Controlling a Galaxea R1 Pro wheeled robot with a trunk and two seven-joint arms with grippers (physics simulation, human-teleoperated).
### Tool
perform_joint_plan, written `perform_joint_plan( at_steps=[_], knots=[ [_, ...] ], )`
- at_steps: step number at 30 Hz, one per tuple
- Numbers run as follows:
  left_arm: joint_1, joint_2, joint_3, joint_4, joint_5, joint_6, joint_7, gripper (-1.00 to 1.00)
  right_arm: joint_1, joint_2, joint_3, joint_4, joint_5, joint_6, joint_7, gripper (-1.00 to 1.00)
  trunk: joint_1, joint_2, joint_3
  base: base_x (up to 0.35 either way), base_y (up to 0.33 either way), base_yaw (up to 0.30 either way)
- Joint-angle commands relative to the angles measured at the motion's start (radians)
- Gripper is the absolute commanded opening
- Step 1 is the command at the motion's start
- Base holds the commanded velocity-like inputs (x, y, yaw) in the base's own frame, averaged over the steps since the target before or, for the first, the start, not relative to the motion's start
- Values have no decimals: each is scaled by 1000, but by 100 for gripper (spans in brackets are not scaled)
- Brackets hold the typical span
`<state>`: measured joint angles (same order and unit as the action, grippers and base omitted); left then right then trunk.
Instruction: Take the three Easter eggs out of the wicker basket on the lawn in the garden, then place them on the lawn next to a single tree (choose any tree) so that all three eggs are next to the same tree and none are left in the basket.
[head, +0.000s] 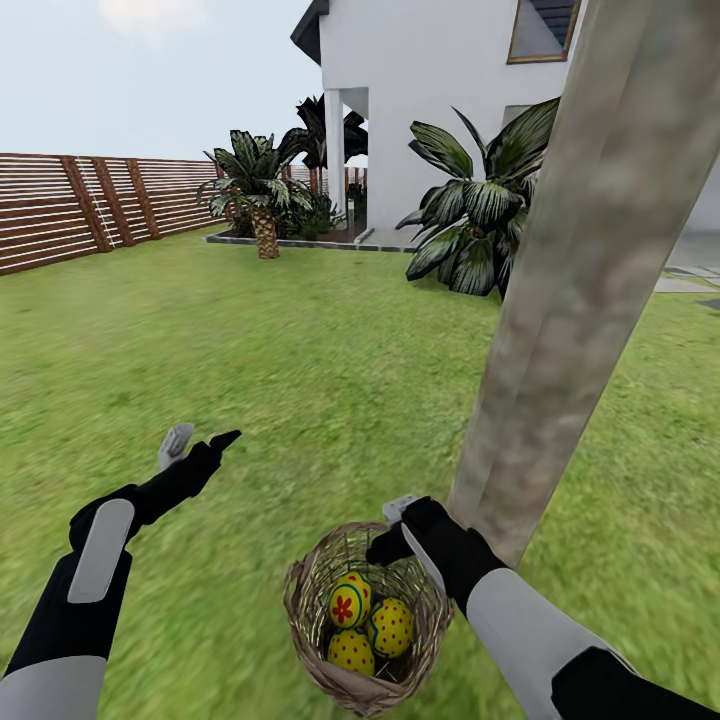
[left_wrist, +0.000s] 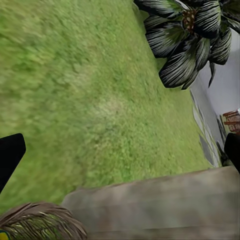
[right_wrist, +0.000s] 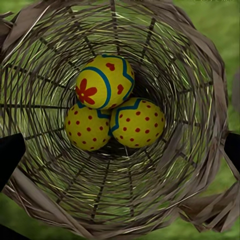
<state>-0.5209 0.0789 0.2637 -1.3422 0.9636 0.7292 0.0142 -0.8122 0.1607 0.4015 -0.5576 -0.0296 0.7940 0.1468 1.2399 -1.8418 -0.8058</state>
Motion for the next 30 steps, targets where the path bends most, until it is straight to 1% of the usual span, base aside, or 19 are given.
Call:
perform_joint_plan(
  at_steps=[1,3,5,10,13,20,24,30],
  knots=[
    [-1,0,1,-1,4,6,1,100,-1,-1,3,-1,-3,4,0,100,0,0,-1,0,0,0],
    [-1,-1,0,-1,4,6,0,100,-1,-1,3,-2,-2,4,0,100,0,0,-1,0,0,0],
    [-1,-1,0,-1,4,6,0,100,-1,-1,3,-6,-2,3,0,100,8,-14,-7,0,0,0],
    [-1,-2,-1,0,3,6,0,100,-1,-1,6,-14,0,-51,0,100,27,-49,-23,0,0,0],
    [-1,-2,-1,1,3,6,0,100,-1,-1,6,-14,1,-61,0,100,38,-70,-32,0,0,0],
    [-1,-4,-3,5,4,6,0,100,4,-3,8,-14,4,-62,0,100,65,-119,-54,0,0,0],
    [-1,-8,-3,15,3,6,0,100,9,-10,8,-16,9,-61,1,100,80,-147,-67,0,0,0],
    [-1,-5,-3,17,3,6,0,100,11,-7,9,-22,9,-59,0,100,103,-189,-85,0,0,0]
  ],
)
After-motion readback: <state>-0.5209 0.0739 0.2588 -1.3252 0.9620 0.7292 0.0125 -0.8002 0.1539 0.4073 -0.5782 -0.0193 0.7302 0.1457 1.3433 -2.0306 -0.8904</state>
